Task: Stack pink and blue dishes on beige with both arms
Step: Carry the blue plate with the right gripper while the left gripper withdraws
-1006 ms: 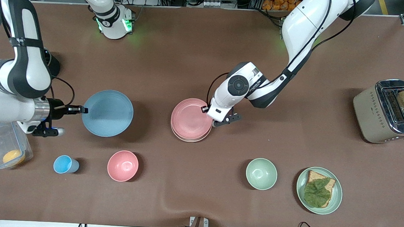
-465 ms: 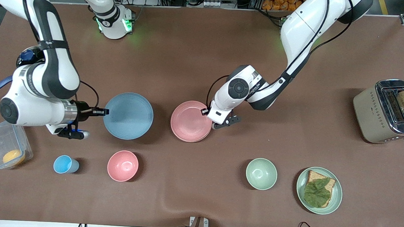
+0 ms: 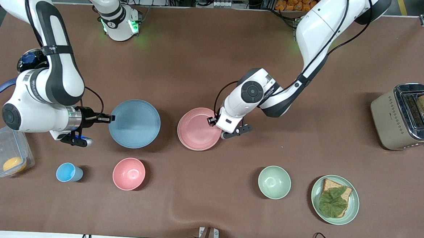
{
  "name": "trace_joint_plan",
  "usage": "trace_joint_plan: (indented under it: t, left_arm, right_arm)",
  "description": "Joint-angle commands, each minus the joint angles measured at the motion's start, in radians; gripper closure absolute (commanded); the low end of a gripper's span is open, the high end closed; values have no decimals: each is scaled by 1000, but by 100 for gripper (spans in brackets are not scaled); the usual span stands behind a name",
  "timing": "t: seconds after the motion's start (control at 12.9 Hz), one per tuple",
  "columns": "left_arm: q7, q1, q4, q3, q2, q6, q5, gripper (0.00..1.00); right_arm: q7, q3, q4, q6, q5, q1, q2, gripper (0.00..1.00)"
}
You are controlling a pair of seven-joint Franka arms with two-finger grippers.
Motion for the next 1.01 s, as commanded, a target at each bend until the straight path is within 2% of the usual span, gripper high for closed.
trace_joint_plan:
  t: [0.0, 0.15, 0.31, 0.62, 0.93]
  left_arm:
    - [44, 48, 0, -2, -110, -124, 32, 0]
    - [108, 61, -1, 26, -184, -221, 74, 0]
    - [239, 128, -1, 22, -252, -333, 157, 0]
    - [539, 280, -3, 14, -371, -463, 109, 0]
    - [827, 413, 0, 14, -457, -574, 46, 0]
  right_arm:
    - [135, 2, -13, 10, 59, 78, -18, 100]
    - [187, 2, -16, 50, 60, 126, -15, 100]
    - [236, 3, -41, 117, 88, 187, -12, 100]
    - [334, 3, -115, 277, 155, 325, -11, 100]
    - [342, 2, -130, 384, 255, 388, 19, 100]
